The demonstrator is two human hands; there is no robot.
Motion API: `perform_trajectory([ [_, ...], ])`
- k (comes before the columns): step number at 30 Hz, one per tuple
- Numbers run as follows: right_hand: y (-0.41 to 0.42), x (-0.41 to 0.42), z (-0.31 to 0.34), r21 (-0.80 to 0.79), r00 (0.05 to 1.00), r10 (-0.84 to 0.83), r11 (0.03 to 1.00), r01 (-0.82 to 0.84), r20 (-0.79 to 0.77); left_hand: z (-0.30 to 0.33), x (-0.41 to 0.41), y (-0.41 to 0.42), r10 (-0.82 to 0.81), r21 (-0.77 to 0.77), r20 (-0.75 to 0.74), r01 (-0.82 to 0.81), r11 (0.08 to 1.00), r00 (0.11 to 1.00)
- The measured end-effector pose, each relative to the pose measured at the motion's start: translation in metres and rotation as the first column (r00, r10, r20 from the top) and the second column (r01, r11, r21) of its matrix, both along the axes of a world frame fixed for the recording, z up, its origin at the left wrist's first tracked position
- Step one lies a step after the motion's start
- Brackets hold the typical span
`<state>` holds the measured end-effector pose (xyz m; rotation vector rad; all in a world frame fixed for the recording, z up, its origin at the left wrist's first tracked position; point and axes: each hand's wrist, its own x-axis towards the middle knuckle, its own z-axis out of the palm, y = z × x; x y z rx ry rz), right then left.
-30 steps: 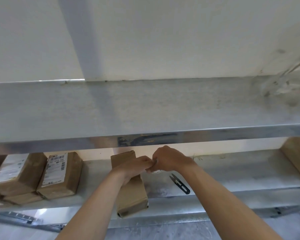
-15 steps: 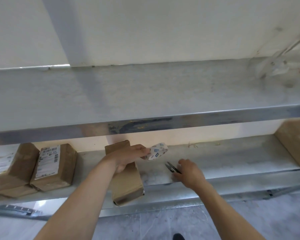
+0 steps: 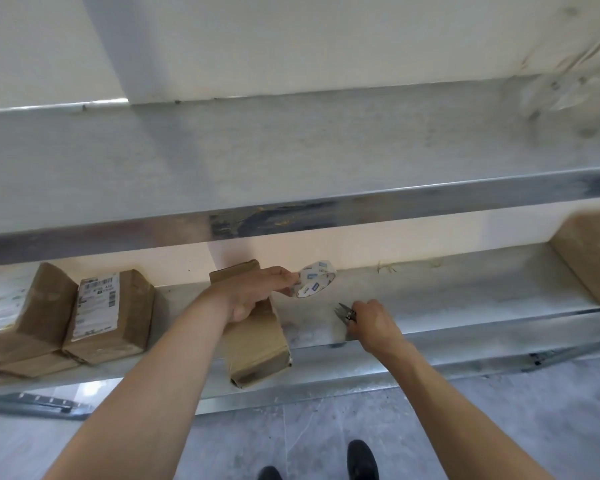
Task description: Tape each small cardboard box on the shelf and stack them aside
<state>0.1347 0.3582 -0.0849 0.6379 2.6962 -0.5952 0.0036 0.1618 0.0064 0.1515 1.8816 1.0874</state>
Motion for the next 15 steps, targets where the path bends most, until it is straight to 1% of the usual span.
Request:
perform_trajectory([
  [3,-0.008,0.011,0.007,-0.141,1.000,-0.016,0.990,0.015,-0.004,-0.002,-0.001,0.000,-0.006,-0.016,0.003,0.006,1.000,1.000],
  [5,-0.024,0.020,0.014,-0.321,0.998,-0.036,0.947,0.019,-0.049,-0.003,-0.001,-0.001,0.000,-0.015,-0.005,0.000,1.000,1.000],
  [6,-0.035,0.024,0.018,-0.439,0.995,-0.069,0.898,0.031,-0.071,-0.003,-0.001,-0.001,-0.005,-0.013,-0.012,0.005,1.000,1.000],
  [7,-0.046,0.027,0.023,-0.559,0.989,-0.121,0.828,0.055,-0.083,-0.004,-0.002,-0.001,-0.012,-0.008,-0.009,0.012,1.000,1.000],
  [9,-0.064,0.030,0.033,-0.775,0.966,-0.251,0.621,0.118,-0.055,-0.005,-0.002,-0.002,-0.012,-0.002,0.005,0.012,1.000,1.000],
  [10,-0.071,0.028,0.037,-0.848,0.953,-0.303,0.513,0.136,-0.030,-0.005,-0.003,-0.003,-0.014,0.003,0.011,0.014,1.000,1.000],
  [11,-0.077,0.025,0.041,-0.890,0.941,-0.338,0.432,0.146,-0.010,-0.005,-0.003,-0.003,-0.014,0.005,0.020,0.014,1.000,1.000],
  [12,-0.082,0.021,0.044,-0.907,0.934,-0.358,0.392,0.155,0.004,-0.005,-0.004,-0.004,-0.009,0.004,0.029,0.009,1.000,1.000],
  [13,-0.086,0.017,0.047,-0.911,0.930,-0.369,0.379,0.161,0.011,-0.005,-0.004,-0.004,-0.005,0.002,0.032,0.005,1.000,0.999],
  [15,-0.092,0.011,0.049,-0.895,0.927,-0.375,0.412,0.170,0.004,-0.005,-0.003,-0.004,-0.010,0.005,0.024,0.010,1.000,1.000],
])
